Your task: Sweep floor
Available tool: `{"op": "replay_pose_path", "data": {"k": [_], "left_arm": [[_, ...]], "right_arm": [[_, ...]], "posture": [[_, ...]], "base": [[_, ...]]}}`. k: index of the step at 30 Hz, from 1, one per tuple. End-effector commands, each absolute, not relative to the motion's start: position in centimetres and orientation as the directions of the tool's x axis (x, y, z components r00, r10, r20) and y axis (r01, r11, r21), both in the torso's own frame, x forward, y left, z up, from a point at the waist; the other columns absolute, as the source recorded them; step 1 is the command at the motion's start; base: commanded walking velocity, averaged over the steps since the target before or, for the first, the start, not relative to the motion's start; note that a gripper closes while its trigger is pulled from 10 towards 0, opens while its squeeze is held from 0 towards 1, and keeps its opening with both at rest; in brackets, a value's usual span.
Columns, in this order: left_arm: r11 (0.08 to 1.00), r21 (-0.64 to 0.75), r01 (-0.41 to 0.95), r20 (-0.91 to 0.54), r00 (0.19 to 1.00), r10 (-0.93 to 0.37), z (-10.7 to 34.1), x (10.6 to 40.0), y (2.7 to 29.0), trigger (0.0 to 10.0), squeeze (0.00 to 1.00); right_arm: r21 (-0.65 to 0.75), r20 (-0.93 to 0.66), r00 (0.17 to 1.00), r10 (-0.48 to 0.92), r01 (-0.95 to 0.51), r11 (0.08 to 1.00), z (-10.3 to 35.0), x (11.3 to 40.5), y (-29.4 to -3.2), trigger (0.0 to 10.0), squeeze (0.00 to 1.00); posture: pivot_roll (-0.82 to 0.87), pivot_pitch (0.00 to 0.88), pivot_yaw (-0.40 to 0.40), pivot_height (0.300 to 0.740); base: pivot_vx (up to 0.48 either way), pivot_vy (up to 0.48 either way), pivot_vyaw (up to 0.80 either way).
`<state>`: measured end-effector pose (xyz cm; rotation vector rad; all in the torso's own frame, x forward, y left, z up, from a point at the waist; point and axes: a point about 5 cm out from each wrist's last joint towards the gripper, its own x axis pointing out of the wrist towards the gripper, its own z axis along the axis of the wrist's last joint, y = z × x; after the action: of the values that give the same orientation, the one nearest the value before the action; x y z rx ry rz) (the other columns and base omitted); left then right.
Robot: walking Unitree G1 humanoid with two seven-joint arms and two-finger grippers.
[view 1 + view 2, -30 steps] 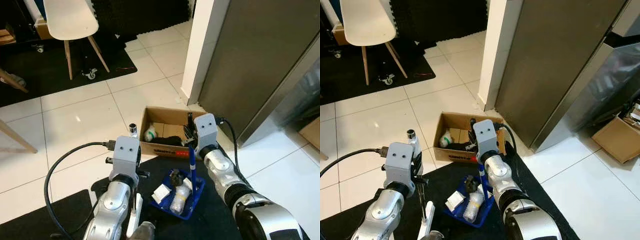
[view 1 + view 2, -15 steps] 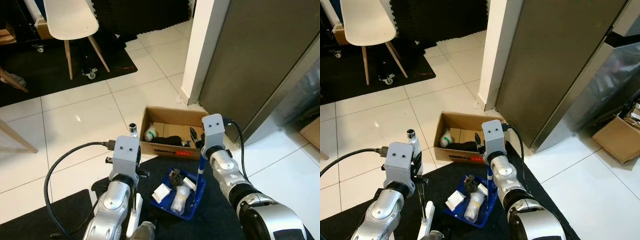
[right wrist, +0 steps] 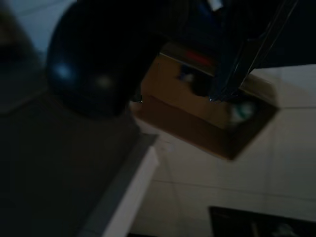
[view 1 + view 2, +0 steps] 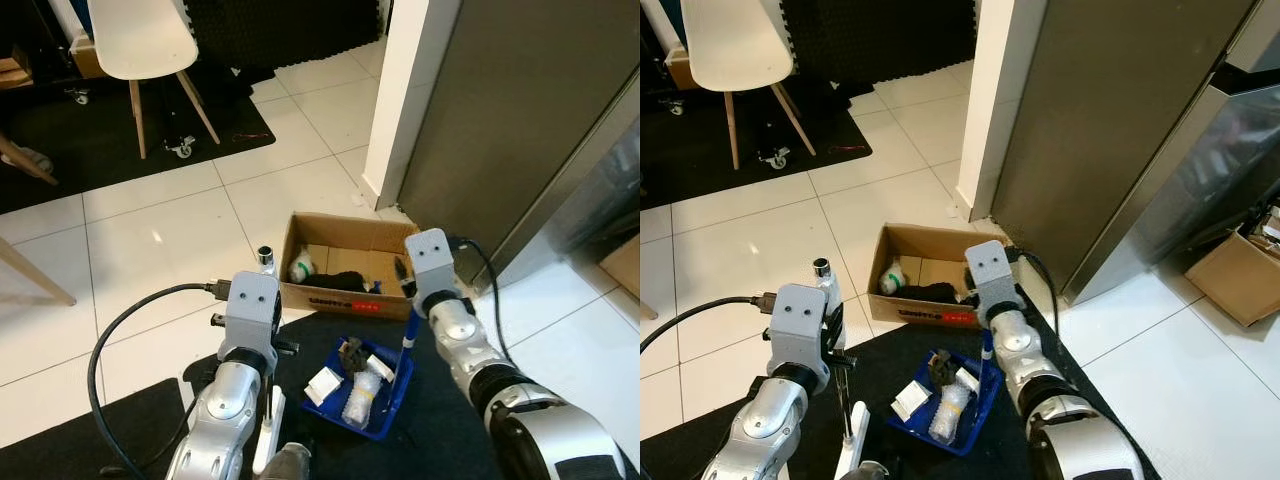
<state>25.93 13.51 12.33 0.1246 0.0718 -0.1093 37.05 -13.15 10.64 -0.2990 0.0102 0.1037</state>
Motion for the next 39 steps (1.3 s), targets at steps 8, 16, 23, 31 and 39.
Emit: {"op": "replay_pose_path", "data": {"k": [8,16,23,31,39], "left_arm": [[0.985,0.105,0.133,-0.078,0.989,-0.125,12.2,26.0,13.0,10.0,0.0],[0.985,0.105,0.14,-0.079,0.988,-0.132,12.2,26.1,12.9,10.0,0.0],[0.984,0.104,0.146,-0.078,0.987,-0.138,12.1,26.3,12.8,10.0,0.0],[0.984,0.103,0.148,-0.078,0.987,-0.14,12.1,26.3,12.7,10.0,0.0],[0.984,0.104,0.147,-0.08,0.987,-0.14,12.0,26.4,12.8,10.0,0.0]], "right_arm": [[-0.254,-0.14,0.99,0.024,-0.059,0.966,8.5,36.2,-15.4,10.0,0.0],[-0.218,-0.284,0.956,-0.072,0.009,0.976,6.7,35.5,-17.2,10.0,0.0],[-0.174,-0.31,0.944,-0.116,0.064,0.983,6.9,35.6,-18.3,10.0,0.0],[-0.085,-0.308,0.936,-0.171,0.152,0.985,7.6,35.9,-19.4,10.0,0.0],[0.009,-0.25,0.954,-0.168,0.176,0.984,8.8,36.3,-19.9,10.0,0.0]], "posture": [[0.22,0.19,-0.041,0.74],[0.21,0.187,-0.037,0.74],[0.2,0.186,-0.035,0.74],[0.2,0.186,-0.035,0.74],[0.18,0.186,-0.036,0.74]], "base": [[0.0,0.0,0.0],[0.0,0.0,0.0],[0.0,0.0,0.0],[0.0,0.0,0.0],[0.0,0.0,0.0]]}}
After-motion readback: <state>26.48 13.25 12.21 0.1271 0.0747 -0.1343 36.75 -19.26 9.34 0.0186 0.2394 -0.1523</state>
